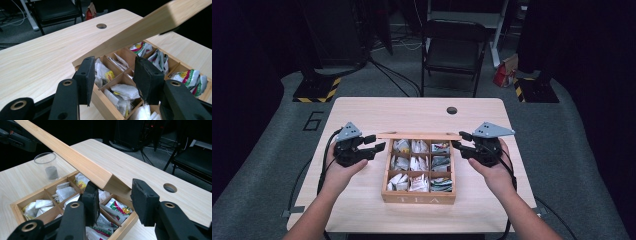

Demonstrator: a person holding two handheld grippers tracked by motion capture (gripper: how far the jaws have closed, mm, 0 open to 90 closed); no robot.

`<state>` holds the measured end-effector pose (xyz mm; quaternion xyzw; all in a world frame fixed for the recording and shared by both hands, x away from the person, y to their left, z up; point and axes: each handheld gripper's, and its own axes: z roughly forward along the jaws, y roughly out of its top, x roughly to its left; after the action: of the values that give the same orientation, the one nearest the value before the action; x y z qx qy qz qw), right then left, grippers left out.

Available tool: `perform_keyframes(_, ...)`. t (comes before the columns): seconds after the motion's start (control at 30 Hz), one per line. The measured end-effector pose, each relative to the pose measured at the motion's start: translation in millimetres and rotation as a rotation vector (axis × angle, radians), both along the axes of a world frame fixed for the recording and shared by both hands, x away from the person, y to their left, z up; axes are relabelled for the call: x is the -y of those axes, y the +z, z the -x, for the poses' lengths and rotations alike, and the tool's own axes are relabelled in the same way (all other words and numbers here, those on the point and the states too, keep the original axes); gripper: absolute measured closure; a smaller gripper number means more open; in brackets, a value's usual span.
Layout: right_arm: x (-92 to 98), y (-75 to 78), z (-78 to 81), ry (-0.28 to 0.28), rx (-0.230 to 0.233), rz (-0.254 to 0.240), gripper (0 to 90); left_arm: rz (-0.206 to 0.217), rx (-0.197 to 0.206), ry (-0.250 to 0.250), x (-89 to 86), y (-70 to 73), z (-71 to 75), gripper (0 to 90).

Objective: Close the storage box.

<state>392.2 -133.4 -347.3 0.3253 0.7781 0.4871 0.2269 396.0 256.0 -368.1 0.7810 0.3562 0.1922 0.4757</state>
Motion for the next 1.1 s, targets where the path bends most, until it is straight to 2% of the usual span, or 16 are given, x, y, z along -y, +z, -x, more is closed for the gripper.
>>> perform_keyframes(0.27,-0.1,-10.0,11.4,0.005,0.01,0.012,57.1,0.008,0.003,-0.019,0.2,1.5,16.1,51.9)
perform_keyframes(0.4,0.5,-13.6,15.2,0.005,0.009,0.011,57.1,-0.004,0.004,-0.027,-0.1,1.6,21.0,52.1)
perform_keyframes(0.53,0.5,-16.8,18.5,0.005,0.012,0.009,57.1,0.016,0.002,-0.042,1.4,1.2,26.2,55.2)
perform_keyframes(0.57,0.8,-17.3,19.5,0.003,0.013,0.018,57.1,0.01,0.001,-0.046,1.9,1.8,27.9,55.2)
perform_keyframes(0.7,0.6,-20.0,22.1,0.006,0.014,0.017,57.1,0.004,0.022,-0.046,5.3,2.4,33.1,55.4)
perform_keyframes(0.8,1.1,-22.9,24.8,0.009,0.015,0.017,57.1,-0.021,0.022,-0.042,6.2,2.4,35.1,56.1)
perform_keyframes(1.1,1.5,-31.6,31.7,0.014,0.026,0.028,56.8,-0.003,0.024,-0.041,4.6,-5.0,41.2,58.5)
